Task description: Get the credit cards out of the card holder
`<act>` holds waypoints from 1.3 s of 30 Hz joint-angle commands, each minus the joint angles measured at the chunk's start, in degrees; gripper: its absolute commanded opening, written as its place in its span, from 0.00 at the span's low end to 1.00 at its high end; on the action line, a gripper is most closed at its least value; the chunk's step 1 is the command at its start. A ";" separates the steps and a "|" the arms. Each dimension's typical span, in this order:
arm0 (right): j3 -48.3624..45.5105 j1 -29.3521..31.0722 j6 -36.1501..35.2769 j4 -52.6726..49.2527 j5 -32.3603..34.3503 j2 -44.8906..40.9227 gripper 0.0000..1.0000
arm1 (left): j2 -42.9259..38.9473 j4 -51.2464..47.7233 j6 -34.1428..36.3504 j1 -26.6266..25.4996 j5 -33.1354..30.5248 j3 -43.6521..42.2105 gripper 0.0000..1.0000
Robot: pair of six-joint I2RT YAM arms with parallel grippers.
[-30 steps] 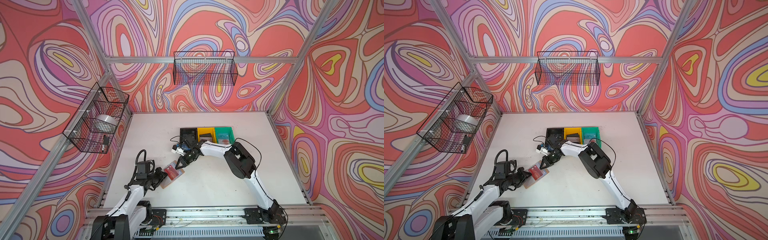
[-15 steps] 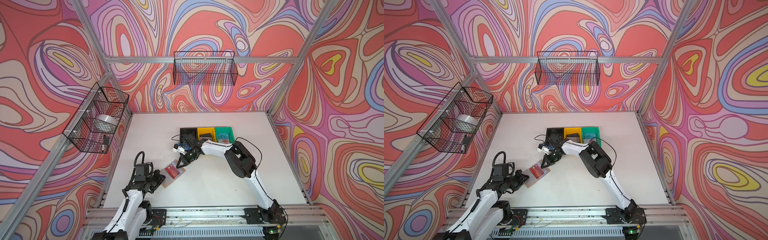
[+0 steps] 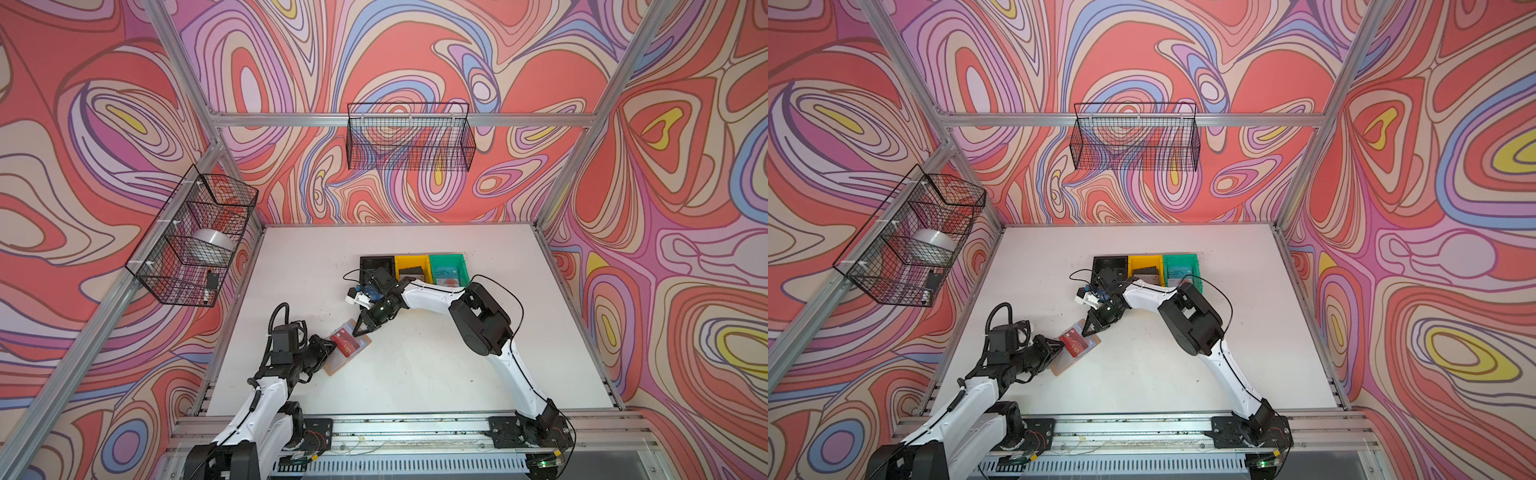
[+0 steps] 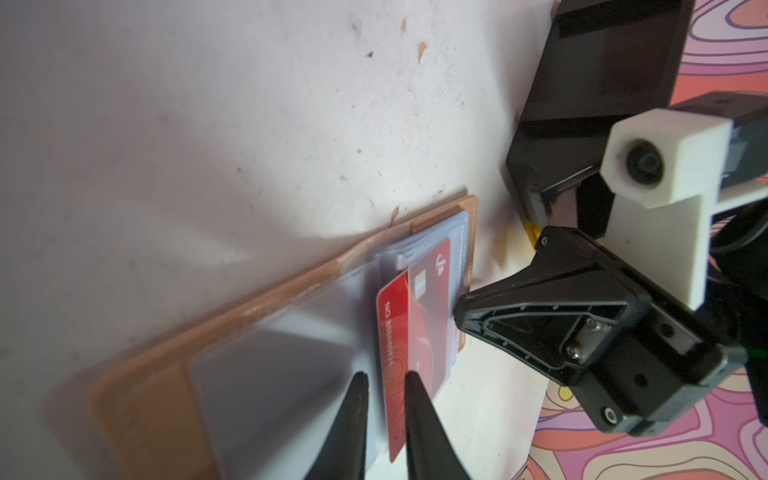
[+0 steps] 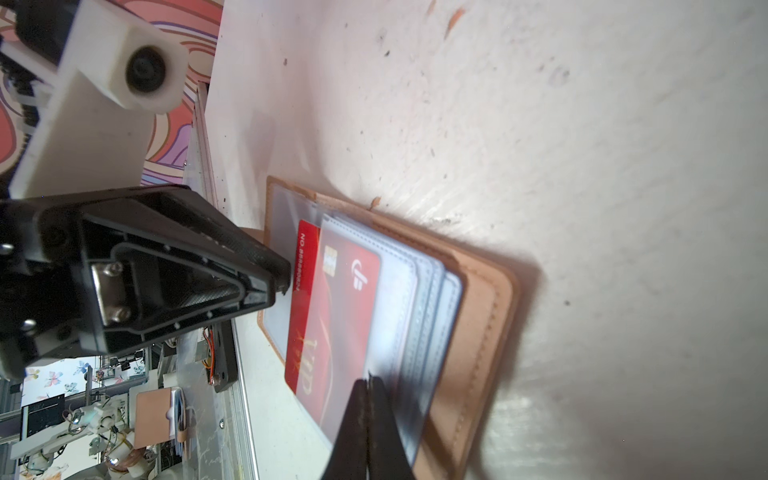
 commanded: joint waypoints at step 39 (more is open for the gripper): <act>-1.15 -1.47 0.69 -2.85 3.12 3.13 0.05 | 0.27 -9.54 1.89 0.35 -3.37 0.50 0.00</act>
